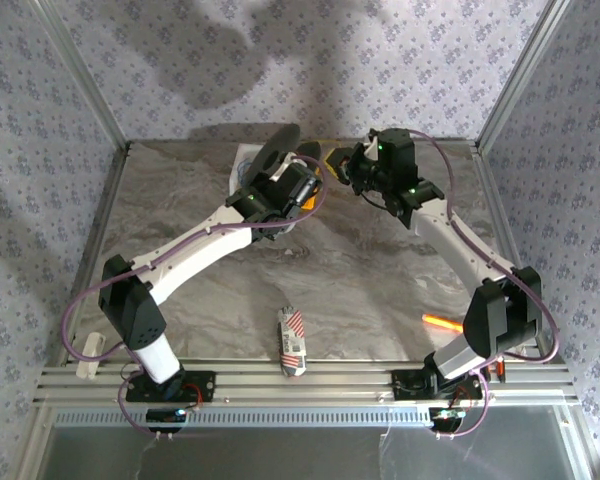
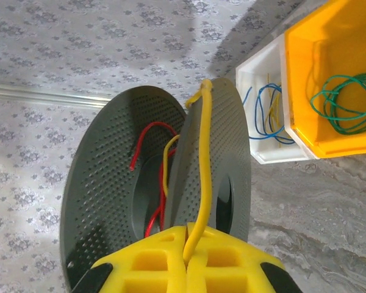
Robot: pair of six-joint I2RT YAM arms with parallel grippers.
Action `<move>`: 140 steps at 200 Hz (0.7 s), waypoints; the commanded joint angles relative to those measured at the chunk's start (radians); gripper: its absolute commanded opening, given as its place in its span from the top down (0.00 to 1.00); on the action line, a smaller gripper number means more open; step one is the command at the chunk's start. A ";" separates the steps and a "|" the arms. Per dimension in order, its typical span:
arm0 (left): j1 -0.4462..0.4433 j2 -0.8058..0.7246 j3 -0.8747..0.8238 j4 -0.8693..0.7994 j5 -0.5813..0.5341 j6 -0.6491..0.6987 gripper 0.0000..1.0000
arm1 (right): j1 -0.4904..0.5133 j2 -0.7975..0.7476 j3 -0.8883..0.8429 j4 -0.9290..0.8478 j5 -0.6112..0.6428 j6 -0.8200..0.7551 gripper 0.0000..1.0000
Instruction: Wrap the cables
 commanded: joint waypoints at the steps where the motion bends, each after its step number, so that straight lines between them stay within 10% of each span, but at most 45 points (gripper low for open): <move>1: -0.011 0.005 0.036 0.046 -0.063 0.000 1.00 | 0.004 -0.068 0.001 0.055 -0.018 -0.089 1.00; 140: 0.157 0.015 0.198 -0.103 0.139 -0.226 1.00 | 0.176 -0.232 -0.063 0.036 -0.151 -0.420 1.00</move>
